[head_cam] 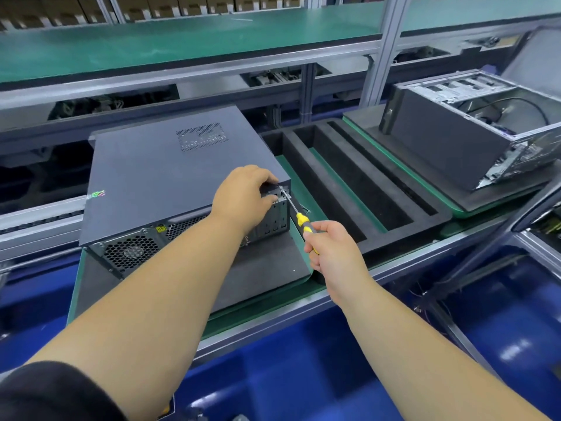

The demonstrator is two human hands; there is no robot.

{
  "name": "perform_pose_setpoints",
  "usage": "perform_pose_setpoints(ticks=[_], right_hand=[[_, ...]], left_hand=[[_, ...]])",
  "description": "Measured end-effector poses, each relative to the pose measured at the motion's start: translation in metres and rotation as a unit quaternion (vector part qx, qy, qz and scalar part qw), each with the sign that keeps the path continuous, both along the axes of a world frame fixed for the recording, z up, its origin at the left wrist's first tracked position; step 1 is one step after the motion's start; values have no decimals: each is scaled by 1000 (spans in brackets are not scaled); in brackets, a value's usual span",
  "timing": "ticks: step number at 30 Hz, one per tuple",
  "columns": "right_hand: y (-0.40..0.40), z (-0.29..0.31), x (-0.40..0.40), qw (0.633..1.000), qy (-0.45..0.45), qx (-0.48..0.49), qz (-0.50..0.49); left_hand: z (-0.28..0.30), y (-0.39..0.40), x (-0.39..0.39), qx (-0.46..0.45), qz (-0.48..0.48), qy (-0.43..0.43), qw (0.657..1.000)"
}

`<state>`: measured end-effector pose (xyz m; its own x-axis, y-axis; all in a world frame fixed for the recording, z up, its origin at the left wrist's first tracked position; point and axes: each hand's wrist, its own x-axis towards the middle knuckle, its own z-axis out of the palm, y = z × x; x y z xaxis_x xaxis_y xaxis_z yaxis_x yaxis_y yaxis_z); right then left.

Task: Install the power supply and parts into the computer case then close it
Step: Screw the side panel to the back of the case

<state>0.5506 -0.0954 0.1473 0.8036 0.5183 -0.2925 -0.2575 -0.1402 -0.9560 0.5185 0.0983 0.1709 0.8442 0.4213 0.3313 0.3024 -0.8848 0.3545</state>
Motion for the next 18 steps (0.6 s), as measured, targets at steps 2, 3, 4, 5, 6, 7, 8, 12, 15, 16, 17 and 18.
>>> perform_pose_setpoints(ticks=[2, 3, 4, 5, 6, 7, 8, 12, 15, 16, 17, 18], right_hand=[[2, -1, 1, 1000, -1, -2, 0], [2, -1, 2, 1000, 0, -4, -1], [3, -2, 2, 1000, 3, -6, -1], [4, -2, 2, 1000, 5, -7, -2], [5, -2, 3, 1000, 6, -9, -3], [6, -3, 3, 1000, 6, -13, -4], [7, -4, 4, 1000, 6, -15, -6], [7, -5, 4, 1000, 3, -15, -6], [6, -3, 4, 1000, -1, -2, -2], [5, -2, 4, 1000, -2, 1, -1], [5, -1, 4, 1000, -4, 4, 1], [5, 0, 5, 1000, -5, 6, 3]], left_hand=[[-3, 1, 3, -33, 11, -27, 999], [-4, 1, 3, -45, 16, -40, 998], [-6, 1, 4, -50, 18, -48, 997], [-7, 2, 4, -51, 19, -52, 997], [-7, 2, 5, -51, 18, -54, 997], [-8, 3, 5, -50, 17, -57, 997], [-9, 3, 5, -51, 16, -61, 997], [-10, 2, 6, -57, 19, -71, 996], [-9, 2, 7, -56, 22, -70, 996], [-9, 2, 7, -52, 22, -70, 996], [-8, 2, 7, -46, 21, -68, 996], [-7, 1, 7, -36, 19, -66, 997]])
